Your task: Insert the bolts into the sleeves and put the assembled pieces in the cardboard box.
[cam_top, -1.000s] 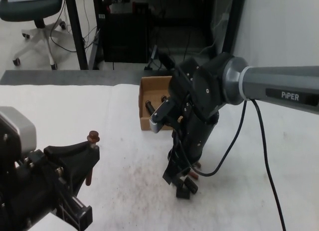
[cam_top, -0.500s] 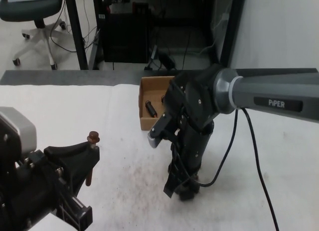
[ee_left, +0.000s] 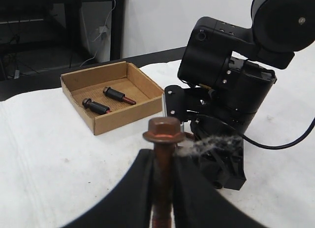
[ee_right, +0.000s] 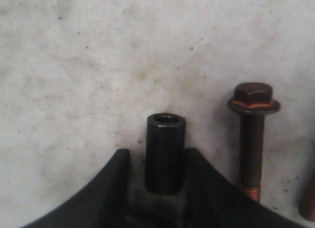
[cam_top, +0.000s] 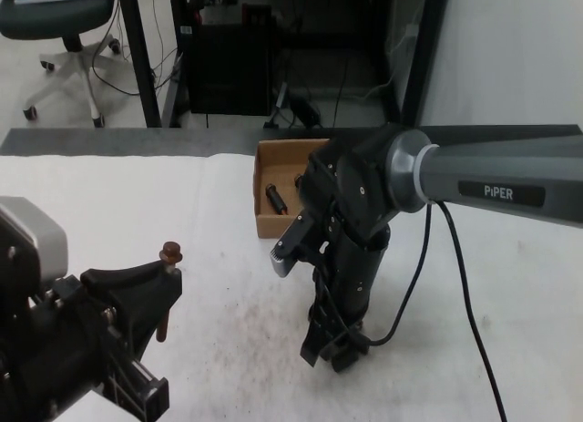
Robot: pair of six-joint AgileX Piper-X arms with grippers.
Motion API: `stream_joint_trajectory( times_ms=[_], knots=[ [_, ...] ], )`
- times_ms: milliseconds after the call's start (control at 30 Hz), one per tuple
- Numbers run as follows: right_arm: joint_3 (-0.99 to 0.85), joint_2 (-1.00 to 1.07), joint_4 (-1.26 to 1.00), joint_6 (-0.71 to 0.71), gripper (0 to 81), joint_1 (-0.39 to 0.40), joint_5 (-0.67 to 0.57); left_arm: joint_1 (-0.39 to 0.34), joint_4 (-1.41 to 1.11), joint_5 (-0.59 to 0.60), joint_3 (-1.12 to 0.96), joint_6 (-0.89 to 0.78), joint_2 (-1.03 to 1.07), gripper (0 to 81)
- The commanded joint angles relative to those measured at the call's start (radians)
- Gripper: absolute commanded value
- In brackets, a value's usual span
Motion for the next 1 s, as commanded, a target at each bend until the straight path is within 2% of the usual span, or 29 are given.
stream_joint_trajectory(
  times_ms=[0,233,300,400,500,533,667,800,900,967],
  knots=[
    [0.002,0.012,-0.021,-0.009,35.2,0.002,-0.001,0.001,-0.008,-0.006,-0.002,0.001,-0.005,0.4],
    [0.002,0.012,-0.023,-0.009,35.1,0.002,0.005,0.001,-0.008,-0.006,-0.002,0.001,-0.005,0.4],
    [0.002,0.015,-0.023,-0.009,32.8,0.002,0.04,0.001,-0.008,-0.006,-0.002,0.001,-0.005,0.4],
    [0.002,0.021,-0.02,-0.009,21.3,0.002,0.103,0.001,-0.003,-0.006,-0.002,0.001,-0.005,0.4],
    [0.002,0.02,-0.016,-0.009,2.2,0.002,0.138,0.001,-0.003,-0.006,-0.002,0.001,-0.005,0.4],
    [0.002,0.02,-0.016,-0.007,0.5,0.002,0.137,0.001,-0.003,-0.006,-0.002,0.001,-0.005,0.4],
    [0.0,0.017,-0.016,0.003,0.6,0.002,0.133,0.001,-0.003,-0.006,-0.002,0.001,-0.005,0.4],
    [0.0,-0.024,-0.016,0.09,0.6,0.002,0.119,0.001,-0.017,-0.006,-0.002,0.001,-0.005,0.4],
    [0.0,-0.099,-0.034,0.106,0.6,-0.003,0.055,0.001,-0.109,-0.009,-0.002,-0.019,-0.005,0.4],
    [0.0,-0.175,-0.078,0.126,0.6,-0.002,0.032,0.001,-0.205,-0.048,-0.002,-0.091,-0.005,0.4]
  ],
)
